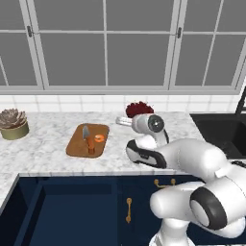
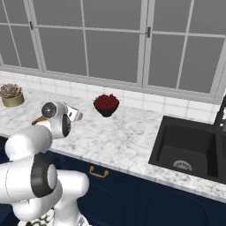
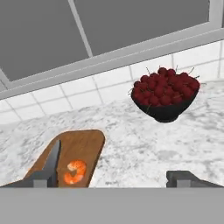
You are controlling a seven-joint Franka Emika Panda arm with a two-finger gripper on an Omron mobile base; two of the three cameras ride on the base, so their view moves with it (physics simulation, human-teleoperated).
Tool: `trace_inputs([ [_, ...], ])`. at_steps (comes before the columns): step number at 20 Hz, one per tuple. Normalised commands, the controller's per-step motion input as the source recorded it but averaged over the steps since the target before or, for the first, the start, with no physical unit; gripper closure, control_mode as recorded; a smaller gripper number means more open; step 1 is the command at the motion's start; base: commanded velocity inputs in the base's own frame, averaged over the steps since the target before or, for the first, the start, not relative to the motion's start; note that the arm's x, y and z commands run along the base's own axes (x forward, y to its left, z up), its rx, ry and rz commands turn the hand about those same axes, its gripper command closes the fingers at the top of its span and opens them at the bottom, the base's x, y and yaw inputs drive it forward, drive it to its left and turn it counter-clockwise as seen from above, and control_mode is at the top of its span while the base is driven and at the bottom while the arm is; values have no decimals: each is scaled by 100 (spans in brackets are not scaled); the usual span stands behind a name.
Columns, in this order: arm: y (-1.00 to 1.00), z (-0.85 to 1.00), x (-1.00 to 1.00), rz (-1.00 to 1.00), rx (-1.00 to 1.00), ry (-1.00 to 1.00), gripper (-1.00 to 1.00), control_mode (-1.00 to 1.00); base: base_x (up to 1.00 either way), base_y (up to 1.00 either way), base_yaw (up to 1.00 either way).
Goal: Pick up the knife from the drawer and place it on the cutting board. Then place the meat from the plate to the cutting board.
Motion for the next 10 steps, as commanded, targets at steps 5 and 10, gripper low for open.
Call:
trace_inputs([
  [5,-94,96,-100,0,13,-70,-100,-100,0,0,0],
  [10,-42,43,-76,0,5,-64,-100,-100,0,0,0],
])
